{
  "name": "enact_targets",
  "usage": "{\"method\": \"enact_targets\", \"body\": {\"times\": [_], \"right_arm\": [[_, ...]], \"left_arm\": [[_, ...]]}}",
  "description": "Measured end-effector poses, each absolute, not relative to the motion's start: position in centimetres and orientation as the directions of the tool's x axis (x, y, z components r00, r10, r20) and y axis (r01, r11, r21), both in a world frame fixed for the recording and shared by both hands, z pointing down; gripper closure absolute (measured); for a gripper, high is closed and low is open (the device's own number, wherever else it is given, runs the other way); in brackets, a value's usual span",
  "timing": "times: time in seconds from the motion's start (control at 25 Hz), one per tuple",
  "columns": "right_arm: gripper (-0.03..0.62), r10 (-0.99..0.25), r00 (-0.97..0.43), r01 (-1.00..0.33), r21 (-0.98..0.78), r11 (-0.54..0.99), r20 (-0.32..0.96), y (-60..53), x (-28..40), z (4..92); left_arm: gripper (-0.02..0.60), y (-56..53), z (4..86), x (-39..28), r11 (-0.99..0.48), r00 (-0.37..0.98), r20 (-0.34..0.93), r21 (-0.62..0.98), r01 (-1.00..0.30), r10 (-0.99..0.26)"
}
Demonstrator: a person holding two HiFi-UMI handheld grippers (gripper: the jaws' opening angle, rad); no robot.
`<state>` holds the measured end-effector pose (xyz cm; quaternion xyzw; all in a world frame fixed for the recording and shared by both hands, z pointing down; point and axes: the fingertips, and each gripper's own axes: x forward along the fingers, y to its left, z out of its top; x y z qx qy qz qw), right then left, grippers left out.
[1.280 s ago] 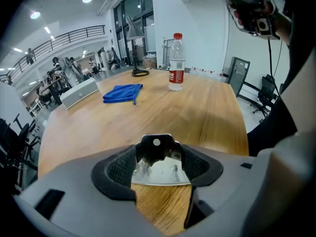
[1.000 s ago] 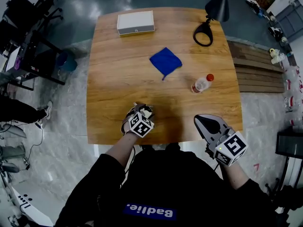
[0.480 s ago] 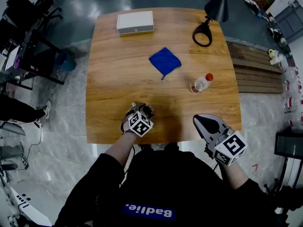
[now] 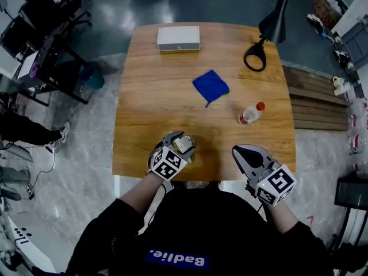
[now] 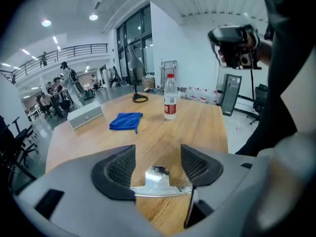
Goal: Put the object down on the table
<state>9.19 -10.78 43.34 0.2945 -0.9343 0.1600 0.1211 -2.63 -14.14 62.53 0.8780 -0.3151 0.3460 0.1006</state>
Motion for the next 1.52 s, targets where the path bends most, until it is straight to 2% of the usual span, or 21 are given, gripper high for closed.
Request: {"method": "enact_targets", "body": {"times": [0.2,0.44,0.56,0.84,1.52], "right_arm": [[0.589,-0.488,-0.822,-0.556,-0.225,0.8,0.294,-11.0,7.7,42.7],[0.588,-0.467,-0.841,-0.528,-0.221,0.82,0.275,-10.8,6.2,42.2],[0.588,-0.456,-0.849,-0.515,-0.221,0.828,0.268,-10.8,5.6,41.9],[0.588,-0.425,-0.872,-0.474,-0.203,0.857,0.244,-10.6,4.0,40.8],[0.589,-0.385,-0.898,-0.423,-0.172,0.89,0.214,-10.0,2.7,39.4]], "left_arm": [[0.299,-13.5,54.5,-2.4,-0.762,0.632,0.537,-0.03,-0.647,-0.559],[0.405,-11.4,45.9,-2.0,-0.759,0.7,0.368,-0.026,-0.651,-0.612],[0.437,-10.5,43.0,-1.6,-0.768,0.725,0.312,-0.023,-0.64,-0.614],[0.569,-9.7,38.5,-1.1,-0.769,0.748,0.198,-0.05,-0.637,-0.633],[0.572,-9.5,38.8,-0.6,-0.764,0.745,0.201,-0.032,-0.644,-0.636]]}}
